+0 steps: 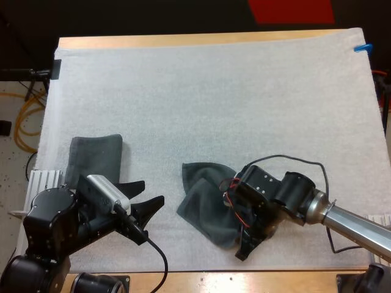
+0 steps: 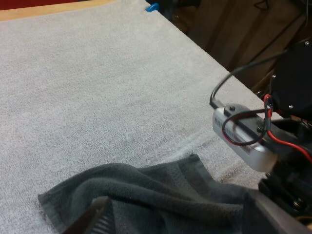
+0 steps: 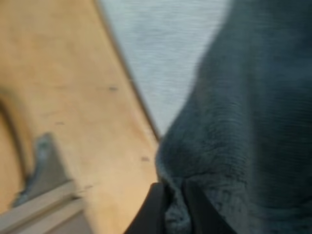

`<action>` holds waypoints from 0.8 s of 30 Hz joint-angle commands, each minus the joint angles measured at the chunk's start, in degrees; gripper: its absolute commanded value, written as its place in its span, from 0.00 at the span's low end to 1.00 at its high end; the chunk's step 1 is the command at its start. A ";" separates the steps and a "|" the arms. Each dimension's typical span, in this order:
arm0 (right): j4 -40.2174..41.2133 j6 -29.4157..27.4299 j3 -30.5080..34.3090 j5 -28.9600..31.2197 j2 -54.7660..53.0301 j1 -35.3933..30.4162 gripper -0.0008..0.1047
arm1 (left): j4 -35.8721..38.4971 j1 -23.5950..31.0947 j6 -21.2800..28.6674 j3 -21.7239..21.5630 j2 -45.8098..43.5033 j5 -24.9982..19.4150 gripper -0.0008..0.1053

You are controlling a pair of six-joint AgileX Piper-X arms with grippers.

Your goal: Pick towel from pile fold and stack

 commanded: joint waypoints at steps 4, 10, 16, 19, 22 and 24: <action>0.63 1.45 -0.11 1.63 -0.19 -0.04 0.39 | -0.29 -0.25 -0.08 0.04 -0.15 -0.12 0.52; 1.76 2.12 -0.11 2.34 -1.16 -0.04 0.78 | -0.29 -0.25 -0.08 0.04 -0.15 -0.12 0.52; -0.55 7.32 -0.11 13.08 -2.65 -1.36 0.66 | -0.29 -0.25 0.37 0.04 -0.15 -1.48 0.52; -1.81 9.31 -0.11 15.20 -2.64 -4.62 0.66 | -0.29 -0.25 0.36 0.04 -0.15 -1.82 0.52; -2.91 10.78 -0.11 15.34 -2.49 -9.46 0.66 | -0.29 -0.25 0.36 0.04 -0.15 -1.83 0.52; -3.02 11.98 -0.11 16.45 -2.27 -12.73 0.66 | -0.29 -0.25 0.36 0.04 -0.15 -1.83 0.52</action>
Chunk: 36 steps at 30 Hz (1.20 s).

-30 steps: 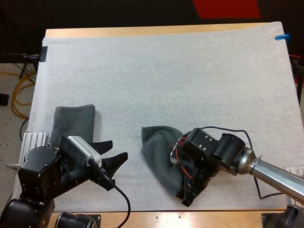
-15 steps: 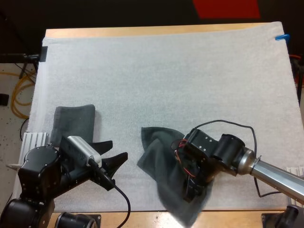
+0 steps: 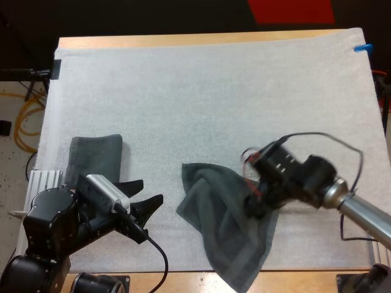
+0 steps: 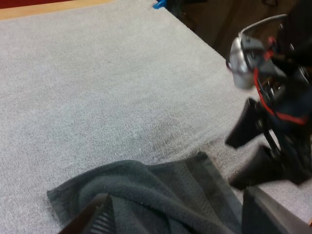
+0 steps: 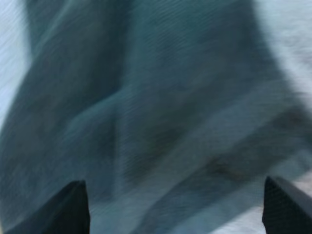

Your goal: Pick towel from pile fold and stack

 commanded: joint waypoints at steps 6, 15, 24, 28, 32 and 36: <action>-1.84 0.92 2.05 1.59 1.38 -8.82 0.66 | -0.29 -0.25 0.16 0.04 -0.15 -0.52 0.52; -9.42 3.22 8.68 1.59 7.09 -12.12 0.62 | 2.03 -0.25 -0.25 0.04 -0.15 -0.52 0.52; -16.76 6.43 9.56 1.87 14.45 -12.12 0.43 | 3.06 -0.25 -0.25 0.04 -0.15 -0.52 0.52; -17.31 6.49 9.56 1.35 16.86 -12.12 0.43 | 3.06 -0.25 -0.25 0.04 -0.15 -0.52 0.52; -17.15 6.49 9.56 -1.71 19.09 -12.12 0.43 | 3.06 -0.25 -0.25 0.04 -0.15 -0.52 0.52; -16.95 6.49 9.56 -2.99 19.33 -12.12 0.29 | 3.06 -0.25 -0.25 0.04 -0.15 -0.52 0.52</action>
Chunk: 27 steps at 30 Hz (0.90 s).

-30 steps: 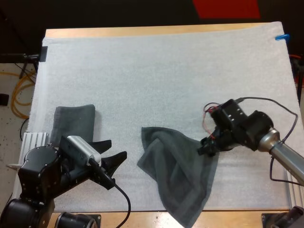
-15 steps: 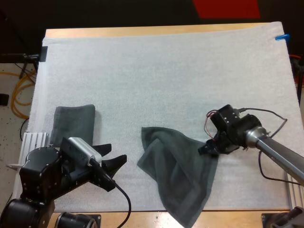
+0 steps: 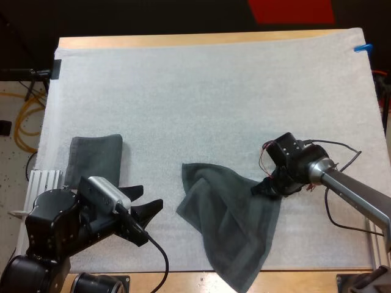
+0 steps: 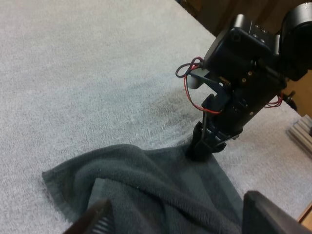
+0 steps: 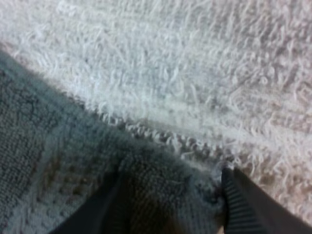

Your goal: Pick towel from pile fold and stack

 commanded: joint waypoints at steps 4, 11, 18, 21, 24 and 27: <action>1.03 -1.04 0.87 -2.24 1.82 -0.10 0.01 | -0.19 -0.25 -0.25 0.04 -0.15 -0.52 0.52; 4.09 -4.48 0.87 11.26 -1.80 -0.10 0.01 | -0.30 -0.25 -0.25 0.04 2.37 -0.40 0.52; 5.99 -6.30 0.87 18.48 -3.97 -0.10 0.01 | -3.55 -0.25 -0.25 0.04 14.36 -0.41 0.52; 5.99 -6.46 0.87 18.34 -3.96 -0.10 0.01 | -7.90 -0.25 -0.09 0.04 20.86 1.26 0.52; 5.99 -6.45 0.87 18.03 -3.96 -0.10 0.01 | -12.30 -0.25 -0.09 -0.12 27.68 2.67 0.52; 5.99 -6.45 0.87 18.04 -3.96 -0.10 0.01 | -15.82 -0.25 -0.09 -0.72 33.98 2.66 0.52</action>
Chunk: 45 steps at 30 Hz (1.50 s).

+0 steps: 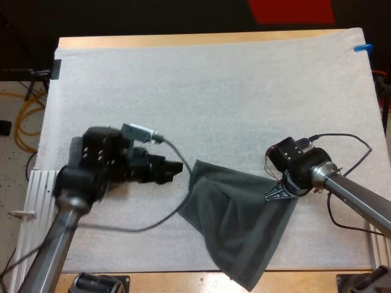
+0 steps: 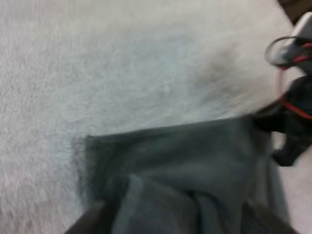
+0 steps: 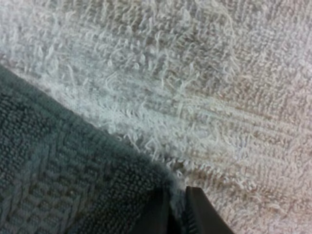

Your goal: Pick towel from pile fold and stack

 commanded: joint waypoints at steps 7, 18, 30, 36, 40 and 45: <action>0.66 -0.35 0.06 0.92 -0.61 -0.26 0.01 | -6.48 -1.39 1.51 -2.23 12.20 -0.01 0.52; 0.66 -0.35 0.06 0.67 -0.61 -0.26 0.01 | -9.83 -8.42 1.44 -7.12 30.07 -6.95 0.52; 0.66 -0.35 0.06 0.67 -0.61 -0.26 0.01 | -9.07 -9.70 0.74 -10.11 38.69 -3.05 0.38; 0.66 -0.35 0.06 0.67 -0.61 -0.26 0.01 | -9.07 -9.70 0.95 -10.11 38.69 -1.44 0.01; 0.66 1.83 -0.22 -0.77 -1.01 -0.26 0.01 | -8.86 -9.94 -0.03 -10.11 38.69 0.93 0.01; -2.80 4.02 -1.76 -3.54 -4.69 -0.26 0.01 | -8.87 -12.53 -0.64 -10.11 34.52 -4.55 0.01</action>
